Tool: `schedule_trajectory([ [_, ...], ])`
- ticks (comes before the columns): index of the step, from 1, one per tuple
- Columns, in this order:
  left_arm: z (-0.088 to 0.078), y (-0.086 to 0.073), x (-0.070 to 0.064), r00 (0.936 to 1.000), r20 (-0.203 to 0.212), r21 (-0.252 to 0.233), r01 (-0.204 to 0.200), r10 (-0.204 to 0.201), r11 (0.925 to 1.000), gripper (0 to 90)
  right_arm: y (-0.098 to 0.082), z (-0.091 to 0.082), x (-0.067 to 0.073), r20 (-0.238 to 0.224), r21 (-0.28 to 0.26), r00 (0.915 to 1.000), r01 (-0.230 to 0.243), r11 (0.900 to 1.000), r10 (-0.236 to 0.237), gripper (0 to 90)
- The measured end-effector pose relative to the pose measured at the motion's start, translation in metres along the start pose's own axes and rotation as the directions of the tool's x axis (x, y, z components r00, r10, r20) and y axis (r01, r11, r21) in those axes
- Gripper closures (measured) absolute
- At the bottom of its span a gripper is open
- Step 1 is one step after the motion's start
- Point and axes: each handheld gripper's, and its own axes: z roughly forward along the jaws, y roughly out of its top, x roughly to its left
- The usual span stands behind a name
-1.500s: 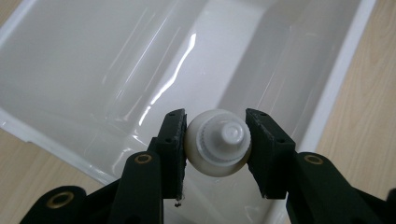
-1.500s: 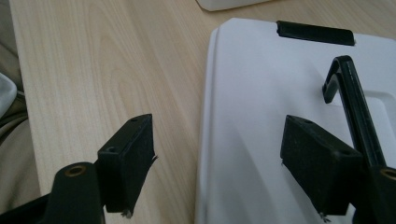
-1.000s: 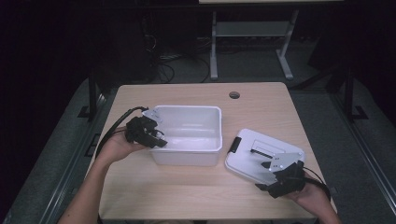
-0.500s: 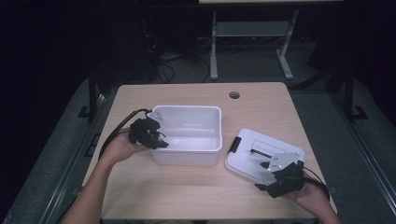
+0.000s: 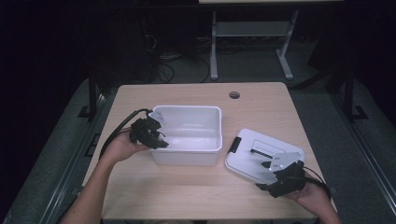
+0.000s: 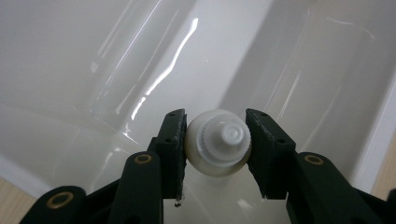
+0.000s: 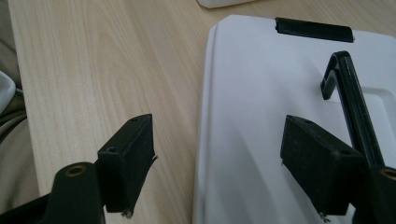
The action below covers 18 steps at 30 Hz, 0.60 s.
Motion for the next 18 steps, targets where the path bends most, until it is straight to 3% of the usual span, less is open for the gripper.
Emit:
schedule_trajectory([
  [18, -0.0030, -0.0017, 0.0005, 1.0000, -0.003, 0.007, 0.005, -0.005, 1.0000, 58.9, 0.0007, -0.0001, 0.0001, 0.002, 0.002, 1.0000, 0.008, 1.000, -0.008, 25.3],
])
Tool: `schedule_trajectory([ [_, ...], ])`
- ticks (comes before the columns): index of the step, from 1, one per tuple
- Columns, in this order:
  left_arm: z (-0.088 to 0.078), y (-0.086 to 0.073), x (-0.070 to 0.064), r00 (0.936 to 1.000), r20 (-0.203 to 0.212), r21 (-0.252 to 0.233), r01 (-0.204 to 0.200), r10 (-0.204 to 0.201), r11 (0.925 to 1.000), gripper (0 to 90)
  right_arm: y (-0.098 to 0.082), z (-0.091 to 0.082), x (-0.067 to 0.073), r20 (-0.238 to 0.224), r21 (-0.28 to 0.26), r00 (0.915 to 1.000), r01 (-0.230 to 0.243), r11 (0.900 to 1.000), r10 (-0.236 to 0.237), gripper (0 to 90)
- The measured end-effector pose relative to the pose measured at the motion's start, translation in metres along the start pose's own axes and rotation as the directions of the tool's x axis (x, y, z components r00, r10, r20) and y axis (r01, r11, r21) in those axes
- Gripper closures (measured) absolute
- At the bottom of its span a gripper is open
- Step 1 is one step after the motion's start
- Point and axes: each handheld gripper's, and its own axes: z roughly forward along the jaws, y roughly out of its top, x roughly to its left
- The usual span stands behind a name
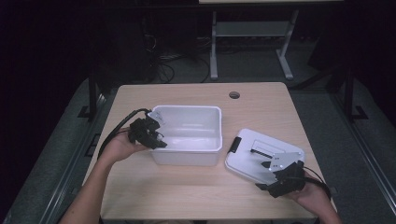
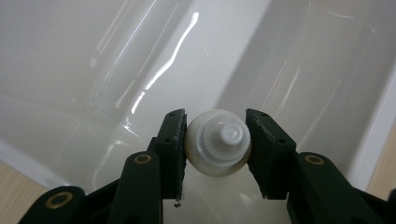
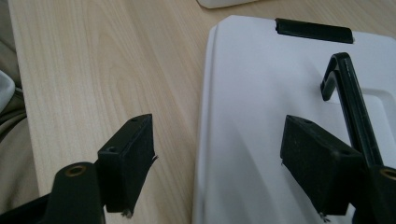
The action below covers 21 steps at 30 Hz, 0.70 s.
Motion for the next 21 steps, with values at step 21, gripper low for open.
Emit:
schedule_trajectory([
  [21, -0.015, 0.000, -0.001, 1.0000, -0.005, -0.028, -0.007, 0.007, 0.9996, 61.9, 0.001, 0.000, 0.000, 0.000, -0.003, 1.0000, -0.002, 1.000, 0.002, 25.4],
])
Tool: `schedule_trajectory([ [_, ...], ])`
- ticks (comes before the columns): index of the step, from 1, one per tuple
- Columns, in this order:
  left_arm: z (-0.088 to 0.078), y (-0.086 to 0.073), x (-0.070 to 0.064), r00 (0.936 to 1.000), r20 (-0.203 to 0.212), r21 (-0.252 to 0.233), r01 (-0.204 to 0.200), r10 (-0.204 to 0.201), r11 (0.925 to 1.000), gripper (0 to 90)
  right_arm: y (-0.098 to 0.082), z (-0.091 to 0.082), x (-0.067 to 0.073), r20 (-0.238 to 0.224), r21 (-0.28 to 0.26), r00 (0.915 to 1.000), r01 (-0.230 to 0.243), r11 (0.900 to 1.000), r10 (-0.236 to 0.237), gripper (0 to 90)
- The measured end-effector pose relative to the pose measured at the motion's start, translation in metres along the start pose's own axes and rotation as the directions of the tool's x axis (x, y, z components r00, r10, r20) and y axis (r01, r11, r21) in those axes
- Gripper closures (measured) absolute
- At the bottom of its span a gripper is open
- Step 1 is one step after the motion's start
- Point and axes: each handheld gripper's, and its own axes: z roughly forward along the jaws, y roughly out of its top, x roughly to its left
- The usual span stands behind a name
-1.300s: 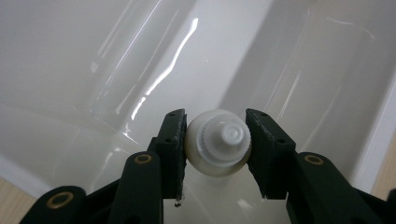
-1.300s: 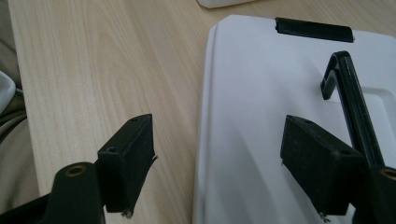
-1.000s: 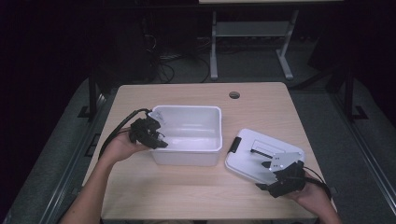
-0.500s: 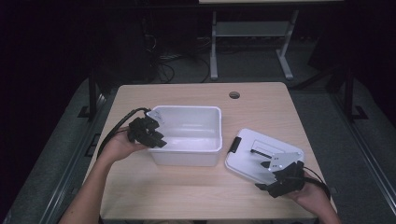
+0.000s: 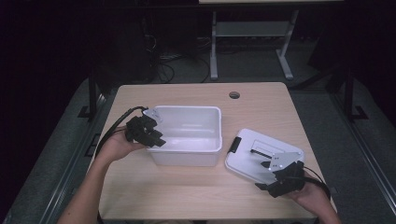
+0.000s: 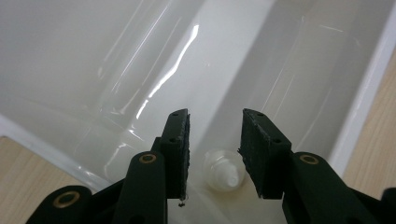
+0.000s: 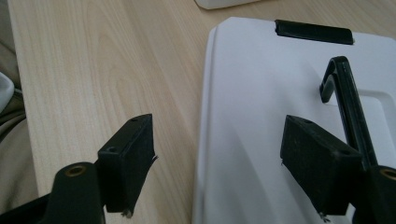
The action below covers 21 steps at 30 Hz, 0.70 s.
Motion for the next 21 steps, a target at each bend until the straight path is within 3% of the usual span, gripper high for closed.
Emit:
schedule_trajectory([
  [21, -0.039, -0.002, -0.011, 0.9997, -0.019, -0.032, -0.017, 0.016, 0.9993, 59.0, 0.002, 0.001, -0.002, -0.001, 0.001, 1.0000, 0.001, 1.000, -0.001, 25.3],
])
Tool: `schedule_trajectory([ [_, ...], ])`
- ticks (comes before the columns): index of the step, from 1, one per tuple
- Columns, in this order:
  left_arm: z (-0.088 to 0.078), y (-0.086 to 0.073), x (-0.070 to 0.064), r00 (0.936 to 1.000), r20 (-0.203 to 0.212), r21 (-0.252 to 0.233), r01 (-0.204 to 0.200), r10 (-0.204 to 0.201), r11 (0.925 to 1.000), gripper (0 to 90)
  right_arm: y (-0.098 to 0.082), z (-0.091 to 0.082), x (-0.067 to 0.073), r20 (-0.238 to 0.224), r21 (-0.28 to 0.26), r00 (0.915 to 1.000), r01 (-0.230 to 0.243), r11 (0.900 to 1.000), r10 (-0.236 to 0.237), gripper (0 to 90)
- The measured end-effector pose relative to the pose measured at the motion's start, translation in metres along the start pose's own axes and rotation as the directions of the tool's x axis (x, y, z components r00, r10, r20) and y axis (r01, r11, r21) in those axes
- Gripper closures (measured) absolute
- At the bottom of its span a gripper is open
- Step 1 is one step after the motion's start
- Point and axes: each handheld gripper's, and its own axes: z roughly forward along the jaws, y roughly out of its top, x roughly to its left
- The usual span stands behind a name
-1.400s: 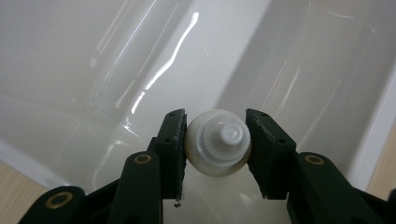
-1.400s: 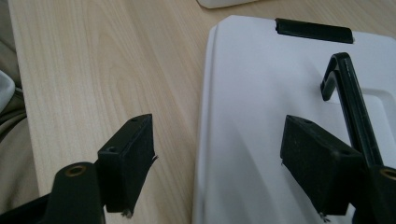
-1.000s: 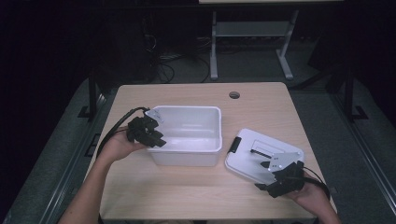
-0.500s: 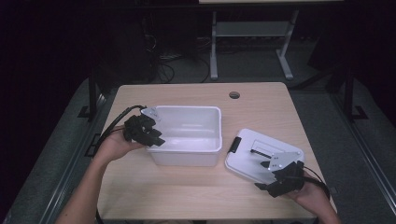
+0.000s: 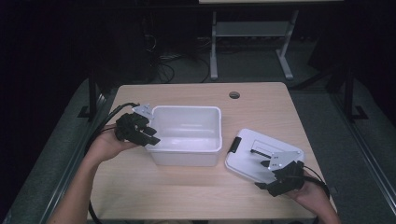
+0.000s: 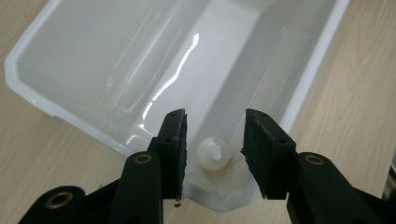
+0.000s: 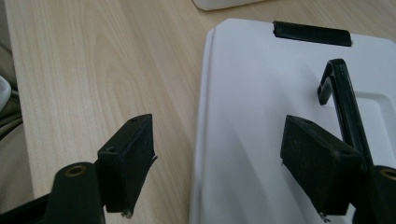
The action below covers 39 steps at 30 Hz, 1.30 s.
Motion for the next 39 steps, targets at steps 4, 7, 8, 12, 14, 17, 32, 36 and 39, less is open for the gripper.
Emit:
schedule_trajectory([
  [4, -0.008, -0.002, -0.004, 0.9999, -0.010, 0.003, -0.007, 0.008, 1.0000, 58.5, 0.001, 0.001, -0.001, -0.003, 0.000, 1.0000, 0.004, 1.000, -0.004, 25.3],
  [7, -0.016, -0.004, -0.006, 0.9998, -0.016, -0.008, -0.009, 0.009, 0.9999, 58.3, 0.002, 0.000, 0.000, -0.004, 0.001, 1.0000, 0.005, 1.000, -0.005, 25.3],
  [8, -0.018, -0.005, -0.008, 0.9998, -0.018, -0.012, -0.006, 0.005, 0.9999, 58.4, 0.003, 0.000, 0.000, -0.004, 0.000, 1.0000, 0.005, 1.000, -0.005, 25.3],
  [12, -0.025, -0.009, -0.011, 0.9998, -0.016, -0.025, -0.011, 0.011, 0.9996, 57.6, 0.003, 0.002, 0.001, -0.002, -0.003, 1.0000, 0.007, 1.000, -0.007, 25.3],
  [14, -0.028, -0.013, -0.013, 0.9997, -0.020, -0.029, -0.014, 0.014, 0.9995, 57.6, 0.003, 0.003, 0.002, -0.002, 0.005, 0.9999, 0.015, 1.000, -0.015, 25.3],
  [17, -0.030, -0.018, -0.015, 0.9996, -0.021, -0.038, -0.018, 0.017, 0.9991, 57.6, 0.004, 0.003, 0.003, -0.006, 0.009, 0.9999, 0.013, 1.000, -0.013, 25.3],
  [32, -0.045, -0.052, -0.032, 0.9988, -0.050, -0.076, -0.007, 0.003, 0.9971, 56.0, 0.006, 0.006, 0.009, -0.005, 0.028, 0.9999, 0.016, 0.999, -0.015, 25.3],
  [36, -0.046, -0.061, -0.035, 0.9983, -0.058, -0.085, -0.002, -0.002, 0.9964, 56.0, 0.006, 0.005, 0.010, -0.001, 0.028, 0.9998, 0.017, 0.999, -0.017, 25.3],
  [39, -0.045, -0.067, -0.037, 0.9983, -0.058, -0.089, 0.006, -0.011, 0.9960, 54.4, 0.006, 0.006, 0.011, -0.003, 0.028, 0.9998, 0.018, 0.999, -0.018, 25.3],
])
